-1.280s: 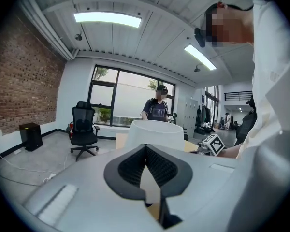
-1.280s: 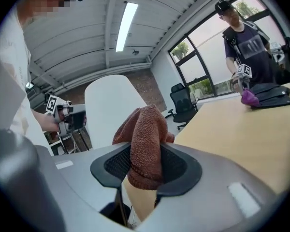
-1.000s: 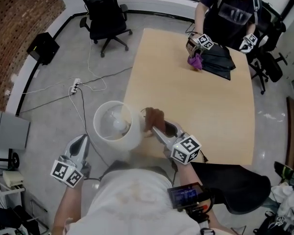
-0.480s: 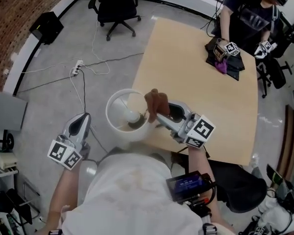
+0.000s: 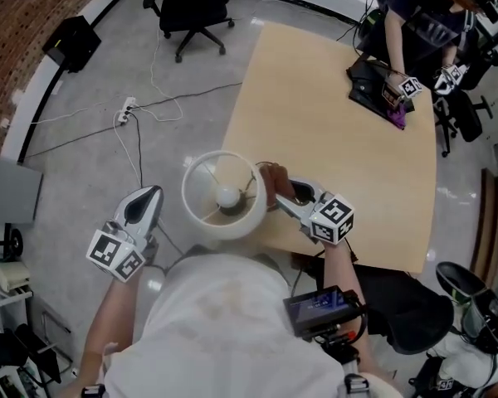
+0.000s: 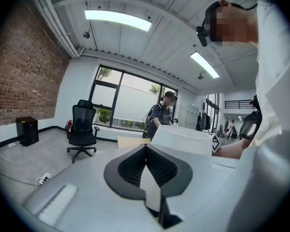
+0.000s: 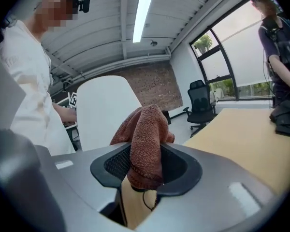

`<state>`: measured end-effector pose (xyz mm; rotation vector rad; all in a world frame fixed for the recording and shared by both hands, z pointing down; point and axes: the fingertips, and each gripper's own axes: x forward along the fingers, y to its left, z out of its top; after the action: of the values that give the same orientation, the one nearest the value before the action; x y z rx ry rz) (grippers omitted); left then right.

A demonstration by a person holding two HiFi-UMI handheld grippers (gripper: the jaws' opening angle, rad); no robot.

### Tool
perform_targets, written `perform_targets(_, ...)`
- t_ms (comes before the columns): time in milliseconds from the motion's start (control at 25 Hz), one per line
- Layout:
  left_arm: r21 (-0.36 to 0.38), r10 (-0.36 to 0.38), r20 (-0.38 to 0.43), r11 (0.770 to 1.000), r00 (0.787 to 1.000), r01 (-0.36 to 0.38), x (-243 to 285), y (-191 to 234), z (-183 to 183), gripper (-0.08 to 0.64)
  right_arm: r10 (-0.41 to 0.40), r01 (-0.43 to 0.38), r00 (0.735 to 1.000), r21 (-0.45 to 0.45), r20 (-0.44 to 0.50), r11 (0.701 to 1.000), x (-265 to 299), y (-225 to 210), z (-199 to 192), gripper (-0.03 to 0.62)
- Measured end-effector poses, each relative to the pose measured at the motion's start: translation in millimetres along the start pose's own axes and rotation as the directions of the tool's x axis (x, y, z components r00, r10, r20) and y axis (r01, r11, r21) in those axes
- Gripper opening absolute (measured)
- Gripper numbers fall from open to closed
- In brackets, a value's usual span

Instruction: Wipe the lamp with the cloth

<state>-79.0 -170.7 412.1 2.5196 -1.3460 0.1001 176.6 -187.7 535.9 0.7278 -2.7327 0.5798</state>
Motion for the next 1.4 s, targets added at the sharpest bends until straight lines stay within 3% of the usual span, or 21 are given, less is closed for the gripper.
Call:
perform_targets(120, -0.012, 0.002, -0.005, 1.0, 1.0, -0.002, -0.2, 4.8, -3.5, 0.002, -0.027, 0.027, 0.999, -0.001, -0.026, 1.0, -3.2, -7.9, 1.3, 0.177)
perform_targets(240, -0.025, 0.017, -0.003, 1.0, 1.0, -0.017, 1.9, 11.7, -5.5, 0.002, -0.006, 0.008, 0.998, -0.043, 0.055, 0.999, -14.6, -9.4, 40.9, 0.176)
perform_targets(360, -0.032, 0.025, 0.001, 0.999, 1.0, -0.025, 3.7, 17.9, -4.4, 0.002, 0.11, -0.087, 0.983, -0.152, 0.15, 0.985, -19.1, 10.6, 101.7, 0.177)
perform_targets(440, -0.035, 0.027, 0.002, 0.999, 1.0, -0.027, 2.3, 20.6, -5.4, 0.002, 0.206, -0.162, 0.963, -0.238, 0.175, 0.958, -17.2, 29.5, 133.7, 0.177)
perform_targets(600, -0.043, 0.042, 0.008, 0.998, 0.999, -0.042, -2.8, 26.0, -6.6, 0.002, 0.366, -0.308, 0.923, -0.338, 0.121, 0.889, -2.9, 57.3, 163.5, 0.176)
perform_targets(720, -0.058, 0.065, 0.008, 0.996, 0.998, -0.064, -8.9, 28.5, -12.4, 0.002, 0.394, -0.373, 0.919, -0.352, -0.011, 0.859, 9.7, 54.3, 142.1, 0.176)
perform_targets(800, -0.062, 0.072, 0.01, 0.996, 0.997, -0.071, -9.5, 29.8, -17.4, 0.002, 0.398, -0.388, 0.917, -0.33, -0.04, 0.861, 12.9, 45.9, 124.7, 0.176)
perform_targets(960, -0.068, 0.079, 0.005, 0.995, 0.997, -0.079, -9.3, 37.1, -19.9, 0.002, 0.37, -0.375, 0.927, -0.245, -0.068, 0.894, 27.0, 27.5, 88.4, 0.176)
perform_targets(1200, -0.066, 0.07, -0.004, 0.995, 0.998, -0.07, 1.9, 33.6, -16.9, 0.002, 0.254, -0.291, 0.938, -0.139, -0.237, 0.946, 33.0, -17.5, 17.3, 0.176)
perform_targets(1320, -0.073, 0.056, -0.008, 0.996, 0.998, -0.057, 0.8, 28.6, -21.8, 0.002, 0.199, -0.238, 0.945, -0.131, -0.259, 0.962, 23.1, -22.1, 17.6, 0.176)
perform_targets(1400, -0.075, 0.057, -0.005, 0.996, 0.998, -0.058, -0.5, 28.1, -23.8, 0.002, 0.211, -0.252, 0.951, -0.173, -0.226, 0.952, 18.8, -18.5, 41.8, 0.176)
